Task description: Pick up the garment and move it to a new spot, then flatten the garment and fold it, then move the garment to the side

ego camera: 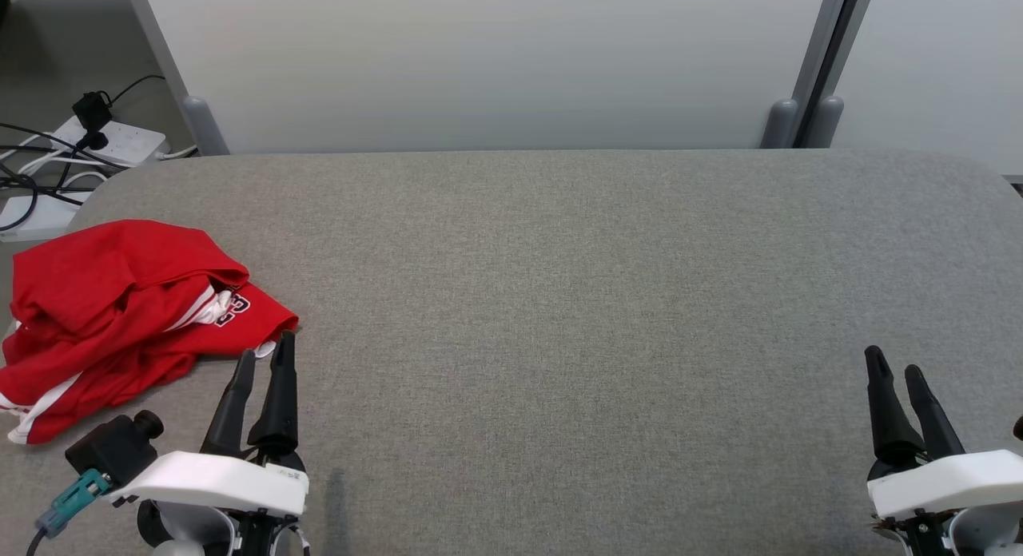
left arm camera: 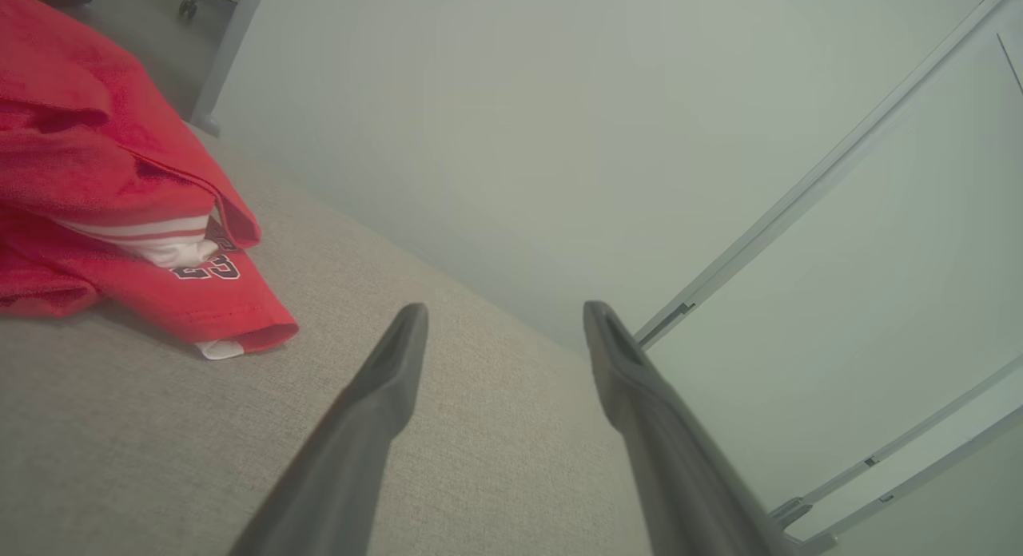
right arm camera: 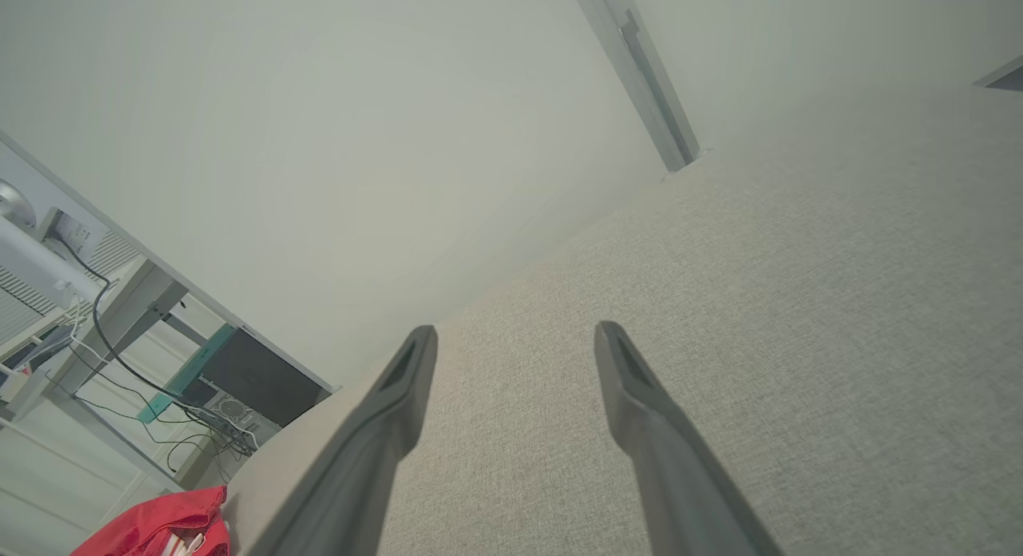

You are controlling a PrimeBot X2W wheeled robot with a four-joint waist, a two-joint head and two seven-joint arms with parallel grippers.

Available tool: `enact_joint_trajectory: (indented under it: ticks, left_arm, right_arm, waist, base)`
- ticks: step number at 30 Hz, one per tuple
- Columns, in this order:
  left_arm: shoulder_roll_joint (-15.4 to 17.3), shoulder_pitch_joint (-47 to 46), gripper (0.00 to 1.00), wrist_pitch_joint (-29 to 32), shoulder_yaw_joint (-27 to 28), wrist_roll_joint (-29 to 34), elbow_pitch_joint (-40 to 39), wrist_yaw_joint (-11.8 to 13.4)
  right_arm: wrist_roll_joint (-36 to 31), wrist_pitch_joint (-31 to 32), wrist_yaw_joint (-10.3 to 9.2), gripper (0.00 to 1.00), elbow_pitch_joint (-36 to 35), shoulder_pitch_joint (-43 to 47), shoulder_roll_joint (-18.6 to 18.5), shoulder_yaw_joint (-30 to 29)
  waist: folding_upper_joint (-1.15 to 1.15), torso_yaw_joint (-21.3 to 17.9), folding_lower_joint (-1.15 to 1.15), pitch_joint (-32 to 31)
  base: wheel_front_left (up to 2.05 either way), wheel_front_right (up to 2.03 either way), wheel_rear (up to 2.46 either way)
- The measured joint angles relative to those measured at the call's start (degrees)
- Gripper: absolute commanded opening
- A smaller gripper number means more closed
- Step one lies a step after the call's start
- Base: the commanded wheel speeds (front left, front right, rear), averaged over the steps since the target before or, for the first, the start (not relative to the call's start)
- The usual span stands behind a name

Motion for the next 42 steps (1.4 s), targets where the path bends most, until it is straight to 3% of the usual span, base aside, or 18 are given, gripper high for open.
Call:
enact_joint_trajectory:
  ticks: [18,42]
  left_arm:
    - [1.67,-0.84,1.00,-3.26,-3.14,16.62,2.87,3.20]
    - [2.02,-2.33,1.00,-6.21,-4.52,30.62,9.62,5.21]
  right_arm:
    - [-15.74,-3.16,0.04,1.00,1.78,0.05,0.32,1.05]
    - [-29.80,-7.69,0.04,1.00,6.99,0.29,1.24,1.49]
  waist:
    - [0.00,-0.21,0.00,-0.34]
    - [0.00,-0.56,0.00,-1.00]
  base:
    - [0.00,0.00,0.00]
    - [0.00,0.00,0.00]
